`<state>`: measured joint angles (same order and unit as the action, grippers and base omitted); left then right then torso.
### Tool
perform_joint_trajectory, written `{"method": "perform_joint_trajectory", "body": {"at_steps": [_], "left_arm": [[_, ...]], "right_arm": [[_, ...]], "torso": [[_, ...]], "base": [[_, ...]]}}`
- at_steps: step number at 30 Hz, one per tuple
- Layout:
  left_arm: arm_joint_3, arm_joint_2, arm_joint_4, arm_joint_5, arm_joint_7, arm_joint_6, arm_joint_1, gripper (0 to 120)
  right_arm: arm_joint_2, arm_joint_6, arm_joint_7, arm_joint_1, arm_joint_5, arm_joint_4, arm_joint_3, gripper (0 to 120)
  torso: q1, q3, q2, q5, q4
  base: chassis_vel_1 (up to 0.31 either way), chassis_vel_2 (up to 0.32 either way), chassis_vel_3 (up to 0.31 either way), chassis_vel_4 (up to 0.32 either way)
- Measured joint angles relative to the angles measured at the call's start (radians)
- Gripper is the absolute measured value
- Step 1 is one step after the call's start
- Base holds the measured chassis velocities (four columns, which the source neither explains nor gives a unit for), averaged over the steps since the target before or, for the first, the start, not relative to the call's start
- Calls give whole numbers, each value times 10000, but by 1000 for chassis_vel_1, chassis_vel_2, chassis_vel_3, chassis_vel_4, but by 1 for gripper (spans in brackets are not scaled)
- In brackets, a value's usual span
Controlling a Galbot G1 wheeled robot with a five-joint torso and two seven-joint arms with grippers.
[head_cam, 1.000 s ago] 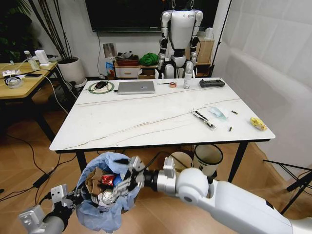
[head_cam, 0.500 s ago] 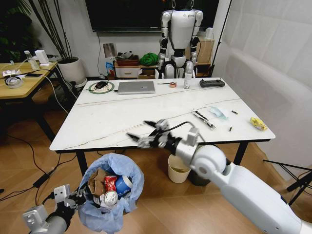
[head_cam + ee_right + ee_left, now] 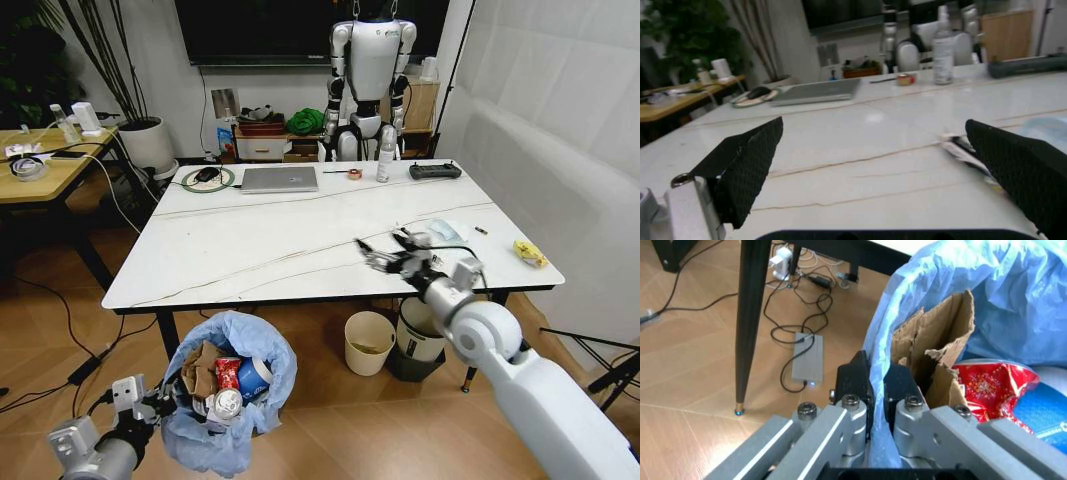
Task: Pick up the trash bin and place the trash from the table into it.
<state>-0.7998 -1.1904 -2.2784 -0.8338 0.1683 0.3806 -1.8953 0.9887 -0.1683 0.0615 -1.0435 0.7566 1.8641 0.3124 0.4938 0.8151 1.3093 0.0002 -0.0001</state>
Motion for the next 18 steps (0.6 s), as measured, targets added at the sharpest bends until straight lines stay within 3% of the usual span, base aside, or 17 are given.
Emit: {"method": "perform_joint_trajectory", "body": {"at_steps": [7,10,13,17,18], "left_arm": [[105,54,289,-27,-28,-17,138,0],[99,57,416,-60,-105,-61,173,0],[90,53,449,-63,-126,-73,182,0],[99,14,621,-105,-191,-120,261,0],[99,14,621,-105,-191,-120,261,0]], "right_arm": [[182,141,28,-1687,-577,-18,1779,100],[506,775,-584,-2640,-572,-110,2473,100],[631,964,-867,-2827,-588,-170,2625,100],[1848,1456,-1579,-3561,-1405,-297,3391,100],[1848,1456,-1579,-3561,-1405,-297,3391,100]], "torso": [[0,0,0,2,-2],[0,-1,1,0,-2],[0,-1,1,1,-3],[0,-1,1,1,0],[0,-1,1,1,0]], "base": [[0,0,0,0],[0,0,0,0],[0,0,0,0],[0,0,0,0],[0,0,0,0]]}}
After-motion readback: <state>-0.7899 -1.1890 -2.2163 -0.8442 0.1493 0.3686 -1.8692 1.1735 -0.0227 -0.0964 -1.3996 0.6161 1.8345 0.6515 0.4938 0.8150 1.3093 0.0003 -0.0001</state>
